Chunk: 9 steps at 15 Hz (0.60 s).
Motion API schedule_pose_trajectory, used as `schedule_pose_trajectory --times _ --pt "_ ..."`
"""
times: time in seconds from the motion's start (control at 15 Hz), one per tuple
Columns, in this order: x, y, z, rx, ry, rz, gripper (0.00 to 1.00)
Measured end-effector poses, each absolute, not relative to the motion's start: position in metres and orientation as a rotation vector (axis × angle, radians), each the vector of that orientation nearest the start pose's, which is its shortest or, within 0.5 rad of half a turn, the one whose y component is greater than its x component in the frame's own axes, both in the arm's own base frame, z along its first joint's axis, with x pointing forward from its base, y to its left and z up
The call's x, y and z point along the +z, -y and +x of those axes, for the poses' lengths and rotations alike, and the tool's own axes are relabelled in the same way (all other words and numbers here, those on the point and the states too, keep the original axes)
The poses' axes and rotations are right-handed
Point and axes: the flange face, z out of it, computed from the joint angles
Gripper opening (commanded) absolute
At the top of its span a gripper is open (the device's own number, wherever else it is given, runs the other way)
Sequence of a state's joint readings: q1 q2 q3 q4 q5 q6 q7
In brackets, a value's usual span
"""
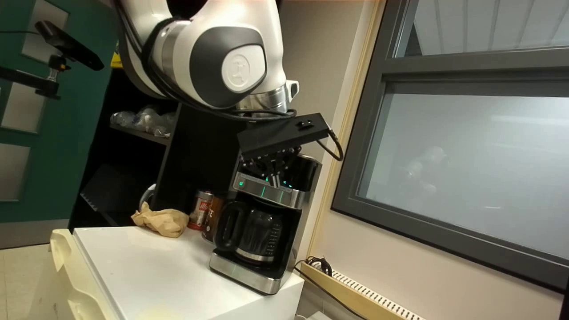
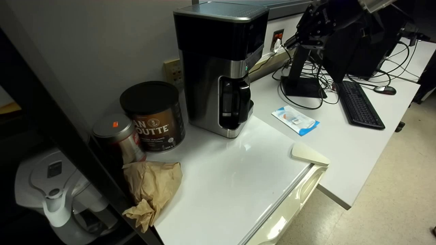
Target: Press a button on the coffeemaker
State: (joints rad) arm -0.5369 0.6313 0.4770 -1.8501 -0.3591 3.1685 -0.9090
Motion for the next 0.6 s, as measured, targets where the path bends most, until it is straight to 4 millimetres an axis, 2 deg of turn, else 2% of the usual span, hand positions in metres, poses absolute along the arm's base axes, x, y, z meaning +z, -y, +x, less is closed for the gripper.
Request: schedule_pose_trajectory --times 0.6 --pt "0.297 0.056 0.718 -1.200 1.523 -2.768 0.00"
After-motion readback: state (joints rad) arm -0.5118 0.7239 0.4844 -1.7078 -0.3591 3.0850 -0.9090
